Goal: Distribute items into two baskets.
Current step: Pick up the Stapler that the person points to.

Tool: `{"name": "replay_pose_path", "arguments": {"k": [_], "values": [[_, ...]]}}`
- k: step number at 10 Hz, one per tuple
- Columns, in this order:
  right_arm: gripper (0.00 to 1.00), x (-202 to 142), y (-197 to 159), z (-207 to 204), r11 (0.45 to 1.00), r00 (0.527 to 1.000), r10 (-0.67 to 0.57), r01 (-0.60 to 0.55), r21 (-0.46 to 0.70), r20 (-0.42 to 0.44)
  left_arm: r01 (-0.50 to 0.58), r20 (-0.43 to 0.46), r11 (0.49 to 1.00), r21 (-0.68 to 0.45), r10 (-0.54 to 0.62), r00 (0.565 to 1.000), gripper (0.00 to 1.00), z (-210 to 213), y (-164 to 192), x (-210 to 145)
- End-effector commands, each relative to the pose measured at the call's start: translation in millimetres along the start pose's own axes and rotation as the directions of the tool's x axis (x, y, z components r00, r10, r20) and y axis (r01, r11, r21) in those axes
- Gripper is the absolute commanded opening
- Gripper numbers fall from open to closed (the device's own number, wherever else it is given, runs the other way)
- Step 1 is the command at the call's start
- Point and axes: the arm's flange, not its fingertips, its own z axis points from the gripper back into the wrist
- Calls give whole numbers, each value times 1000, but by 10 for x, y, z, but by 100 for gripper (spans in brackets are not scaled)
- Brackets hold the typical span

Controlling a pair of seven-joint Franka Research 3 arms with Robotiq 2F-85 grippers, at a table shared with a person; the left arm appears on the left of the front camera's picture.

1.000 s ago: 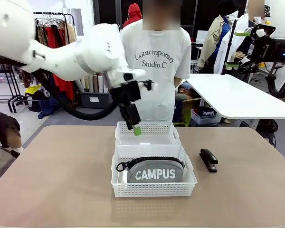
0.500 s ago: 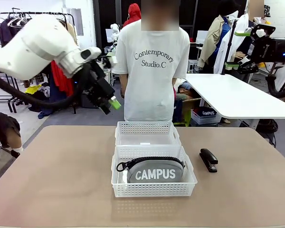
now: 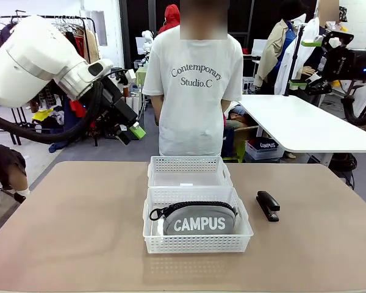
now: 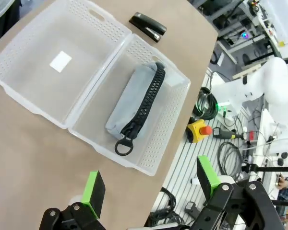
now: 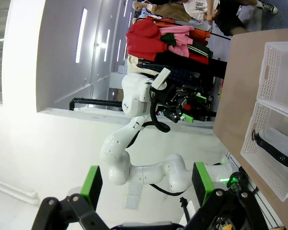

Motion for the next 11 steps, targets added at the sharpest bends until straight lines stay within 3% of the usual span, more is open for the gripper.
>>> {"name": "replay_pose_path", "arguments": {"k": [1,4,5,6,7,9,11], "values": [[100,1,19,-2,1000,1000,5,-5,2,0,1,-11,1000,-15,-1,1000,100,27,18,43],[100,1,19,-2,1000,1000,5,-5,2,0,0,-8,1000,-9,0,1000,100,-30,15,21],[100,1,19,-2,1000,1000,5,-5,2,0,-151,47,988,-25,152,987,100,154,116,34],[100,1,19,-2,1000,1000,5,-5,2,0,-303,100,941,-150,319,942,100,394,244,5],[100,1,19,-2,1000,1000,5,-5,2,0,-373,141,898,-234,410,901,100,556,318,-31],[100,1,19,-2,1000,1000,5,-5,2,0,-418,195,824,-383,515,835,100,990,413,-107],[100,1,19,-2,1000,1000,5,-5,2,0,-382,220,702,-601,604,766,100,1432,440,-164]]}}
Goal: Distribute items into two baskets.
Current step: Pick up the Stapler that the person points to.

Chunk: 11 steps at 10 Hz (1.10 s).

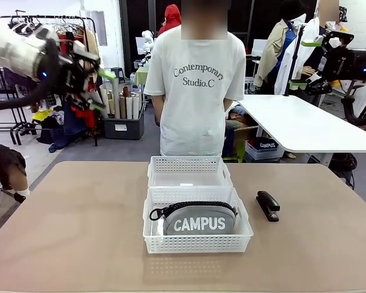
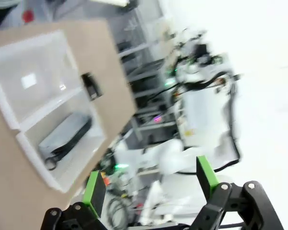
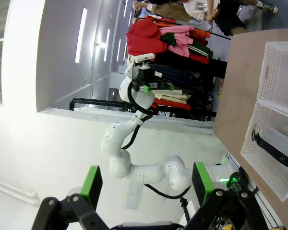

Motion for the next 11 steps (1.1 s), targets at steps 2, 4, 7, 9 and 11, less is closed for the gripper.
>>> {"name": "replay_pose_path", "arguments": {"k": [2,4,7,9,11], "values": [[100,1,20,-3,1000,1000,5,-5,2,0,-86,64,966,-245,104,992,100,256,-98,90],[100,1,20,-3,1000,1000,5,-5,2,0,-64,29,967,-248,74,997,100,302,-89,20],[100,1,20,-3,1000,1000,5,-5,2,0,-93,11,966,-239,98,995,100,224,64,-158],[100,1,20,-3,1000,1000,5,-5,2,0,-109,49,967,-229,123,991,100,149,204,-318],[100,1,20,-3,1000,1000,5,-5,2,0,-98,75,972,-216,117,990,100,134,242,-323]]}}
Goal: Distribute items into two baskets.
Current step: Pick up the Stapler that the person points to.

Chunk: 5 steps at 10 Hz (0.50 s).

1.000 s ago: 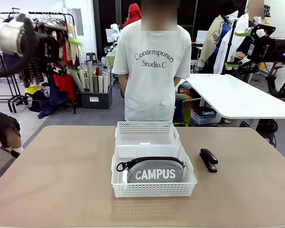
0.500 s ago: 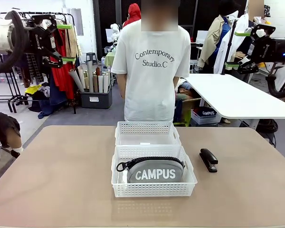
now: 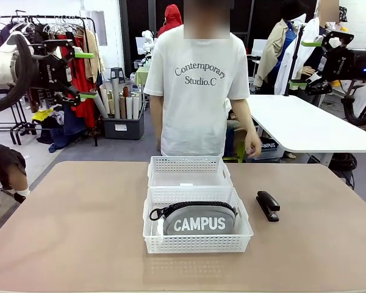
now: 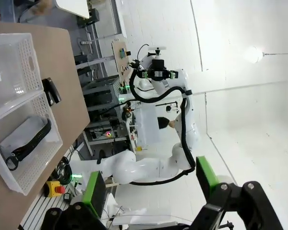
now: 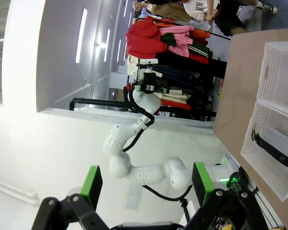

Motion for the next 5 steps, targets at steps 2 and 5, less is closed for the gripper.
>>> {"name": "replay_pose_path", "arguments": {"k": [2,5], "values": [[100,1,20,-3,1000,1000,5,-5,2,0,0,0,1000,0,0,1000,100,0,0,0],[100,1,20,-3,1000,1000,5,-5,2,0,0,0,1000,0,0,1000,100,0,0,0]]}}
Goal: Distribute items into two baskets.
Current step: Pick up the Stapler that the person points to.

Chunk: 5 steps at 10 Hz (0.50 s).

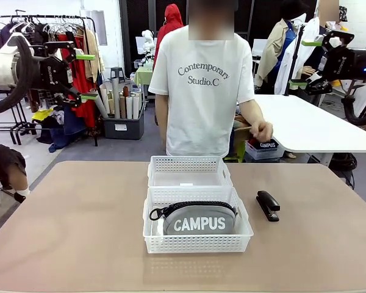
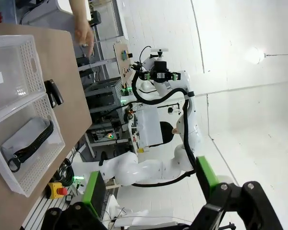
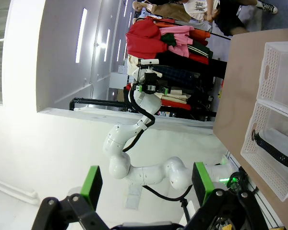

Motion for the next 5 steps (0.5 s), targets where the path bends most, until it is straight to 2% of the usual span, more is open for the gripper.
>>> {"name": "replay_pose_path", "arguments": {"k": [1,5], "values": [[100,1,20,-3,1000,1000,5,-5,2,0,-5,-7,1000,-5,5,1000,100,19,-28,1],[100,1,20,-3,1000,1000,5,-5,2,0,-5,-7,1000,-5,5,1000,100,19,-28,1]]}}
